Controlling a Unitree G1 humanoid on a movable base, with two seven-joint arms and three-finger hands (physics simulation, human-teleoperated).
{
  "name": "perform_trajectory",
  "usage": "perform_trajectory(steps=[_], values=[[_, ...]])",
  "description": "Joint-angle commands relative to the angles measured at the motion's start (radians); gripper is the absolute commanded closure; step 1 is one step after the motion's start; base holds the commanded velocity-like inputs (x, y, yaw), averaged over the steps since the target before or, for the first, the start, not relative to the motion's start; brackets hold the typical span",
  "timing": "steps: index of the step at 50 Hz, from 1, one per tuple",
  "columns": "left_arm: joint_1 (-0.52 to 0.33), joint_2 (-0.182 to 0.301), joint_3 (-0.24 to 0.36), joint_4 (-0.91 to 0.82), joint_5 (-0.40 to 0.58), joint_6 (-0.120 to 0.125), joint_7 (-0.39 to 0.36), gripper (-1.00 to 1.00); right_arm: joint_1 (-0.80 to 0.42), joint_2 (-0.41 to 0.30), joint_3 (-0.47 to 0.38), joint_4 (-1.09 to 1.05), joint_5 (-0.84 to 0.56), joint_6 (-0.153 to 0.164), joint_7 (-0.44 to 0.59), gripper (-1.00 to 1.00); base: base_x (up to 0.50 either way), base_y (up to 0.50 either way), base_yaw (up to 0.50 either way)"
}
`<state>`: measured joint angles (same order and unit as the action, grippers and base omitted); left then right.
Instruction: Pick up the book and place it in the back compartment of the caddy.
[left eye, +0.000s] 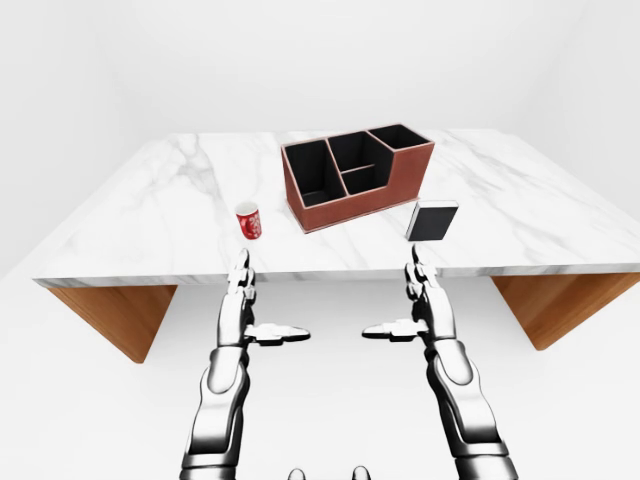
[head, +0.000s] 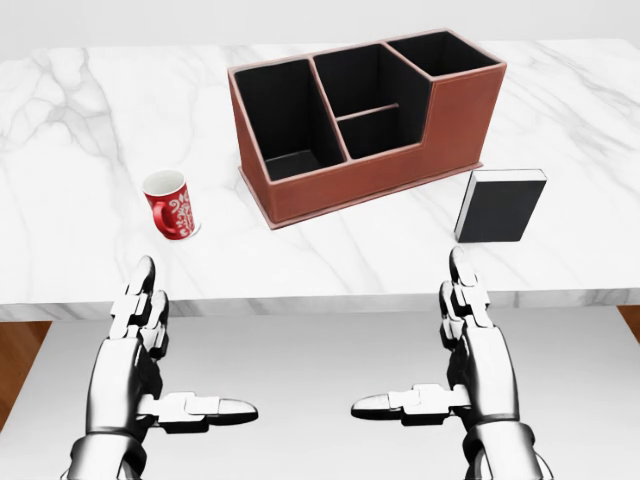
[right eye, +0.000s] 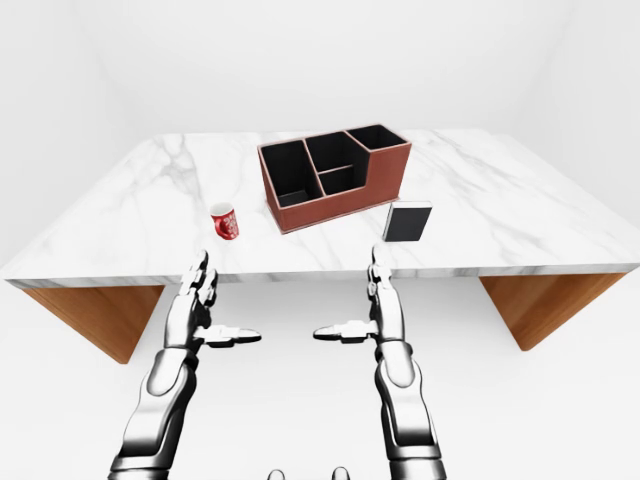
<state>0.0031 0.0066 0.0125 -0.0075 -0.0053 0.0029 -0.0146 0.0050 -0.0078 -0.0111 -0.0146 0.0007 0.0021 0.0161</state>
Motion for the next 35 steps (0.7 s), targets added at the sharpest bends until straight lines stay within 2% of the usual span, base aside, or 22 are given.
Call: perform_trajectory(steps=[1, 6, 8, 9, 14, 35], values=[[0.014, 0.01, 0.015, -0.042, -0.003, 0.024, -0.024, -1.0, 0.011, -0.013, -0.016, -0.046, -0.022, 0.01, 0.021, -1.0, 0.0, 0.0, 0.0], [0.018, 0.012, 0.02, -0.089, -0.002, 0.064, -0.025, -1.0, 0.009, -0.014, -0.017, -0.054, -0.04, 0.013, 0.02, -1.0, 0.0, 0.0, 0.0], [0.019, 0.014, 0.021, -0.113, 0.0, 0.084, -0.027, -1.0, 0.007, -0.014, -0.022, -0.074, -0.034, 0.037, 0.02, -1.0, 0.0, 0.0, 0.0], [0.019, 0.016, 0.024, -0.135, -0.001, 0.084, -0.029, -1.0, 0.006, -0.016, -0.03, -0.097, -0.023, 0.06, 0.024, -1.0, 0.0, 0.0, 0.0], [0.022, 0.019, 0.034, -0.213, -0.003, 0.084, -0.036, -1.0, -0.001, -0.024, -0.046, -0.132, -0.021, 0.085, 0.024, -1.0, 0.0, 0.0, 0.0], [0.003, 0.033, 0.08, -0.333, -0.004, 0.084, -0.05, -1.0, -0.002, -0.037, -0.079, -0.282, -0.04, 0.085, 0.047, -1.0, 0.0, 0.0, 0.0]])
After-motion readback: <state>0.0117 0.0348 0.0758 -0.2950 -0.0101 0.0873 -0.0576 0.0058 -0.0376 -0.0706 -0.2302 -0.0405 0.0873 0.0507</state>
